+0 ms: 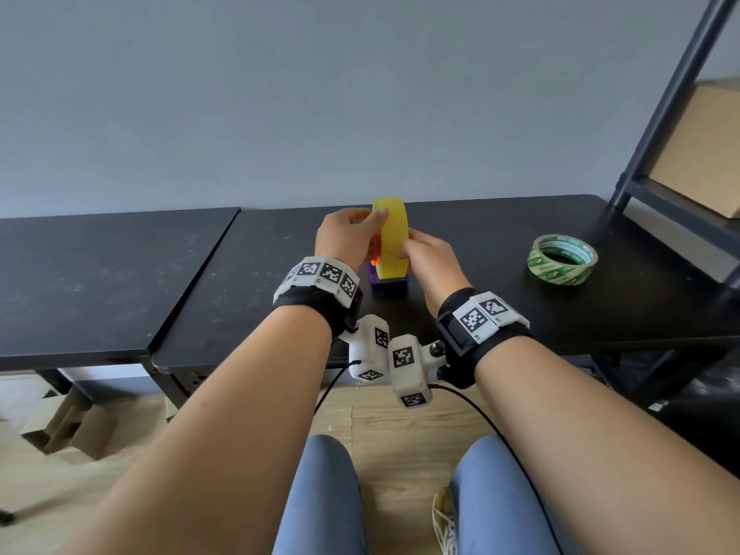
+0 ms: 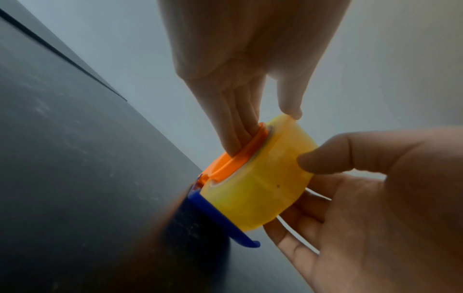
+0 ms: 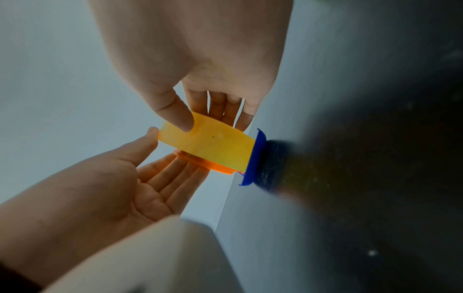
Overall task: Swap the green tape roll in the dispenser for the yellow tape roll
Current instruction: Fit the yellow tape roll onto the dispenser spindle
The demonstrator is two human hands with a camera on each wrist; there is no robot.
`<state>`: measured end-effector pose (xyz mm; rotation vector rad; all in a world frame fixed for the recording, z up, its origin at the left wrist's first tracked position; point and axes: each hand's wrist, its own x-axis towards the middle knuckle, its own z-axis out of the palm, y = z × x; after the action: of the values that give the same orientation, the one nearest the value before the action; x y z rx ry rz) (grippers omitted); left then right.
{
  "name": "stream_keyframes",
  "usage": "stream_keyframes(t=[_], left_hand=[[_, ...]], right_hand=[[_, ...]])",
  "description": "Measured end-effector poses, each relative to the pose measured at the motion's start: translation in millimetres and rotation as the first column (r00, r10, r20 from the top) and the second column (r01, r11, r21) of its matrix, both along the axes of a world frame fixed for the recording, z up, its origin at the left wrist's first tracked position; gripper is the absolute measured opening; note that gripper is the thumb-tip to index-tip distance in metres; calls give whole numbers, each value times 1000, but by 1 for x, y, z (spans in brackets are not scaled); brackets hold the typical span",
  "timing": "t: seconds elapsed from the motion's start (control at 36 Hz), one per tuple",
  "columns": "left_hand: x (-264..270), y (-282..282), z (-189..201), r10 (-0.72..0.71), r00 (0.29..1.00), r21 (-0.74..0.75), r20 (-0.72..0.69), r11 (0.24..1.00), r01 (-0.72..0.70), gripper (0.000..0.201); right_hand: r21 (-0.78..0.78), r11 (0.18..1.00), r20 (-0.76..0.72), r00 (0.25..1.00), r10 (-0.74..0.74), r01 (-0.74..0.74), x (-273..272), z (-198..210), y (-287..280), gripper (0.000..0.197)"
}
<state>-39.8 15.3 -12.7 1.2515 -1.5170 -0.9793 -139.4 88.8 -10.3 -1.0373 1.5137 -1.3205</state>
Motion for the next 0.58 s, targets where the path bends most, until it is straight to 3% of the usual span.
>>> stream_keyframes(t=[0.14, 0.22, 0.31, 0.42, 0.58], left_hand=[[4, 1, -2, -24, 999, 38, -38, 999, 26, 42], [8, 3, -3, -60, 989, 114, -139, 991, 76, 34], [11, 4, -2, -89, 979, 156, -182, 981, 118, 49], [11, 6, -2, -91, 980, 137, -176, 984, 116, 57], [5, 3, -3, -49, 984, 111, -169, 992, 68, 53]], right_hand=[[33, 999, 31, 999, -43, 42, 1, 2, -2, 34], [54, 996, 42, 996, -79, 76, 2, 3, -4, 27], [52, 995, 34, 996, -85, 84, 3, 2, -8, 12], [47, 995, 35, 995, -89, 87, 0, -1, -12, 11], [30, 996, 13, 996, -87, 87, -5, -3, -16, 17]])
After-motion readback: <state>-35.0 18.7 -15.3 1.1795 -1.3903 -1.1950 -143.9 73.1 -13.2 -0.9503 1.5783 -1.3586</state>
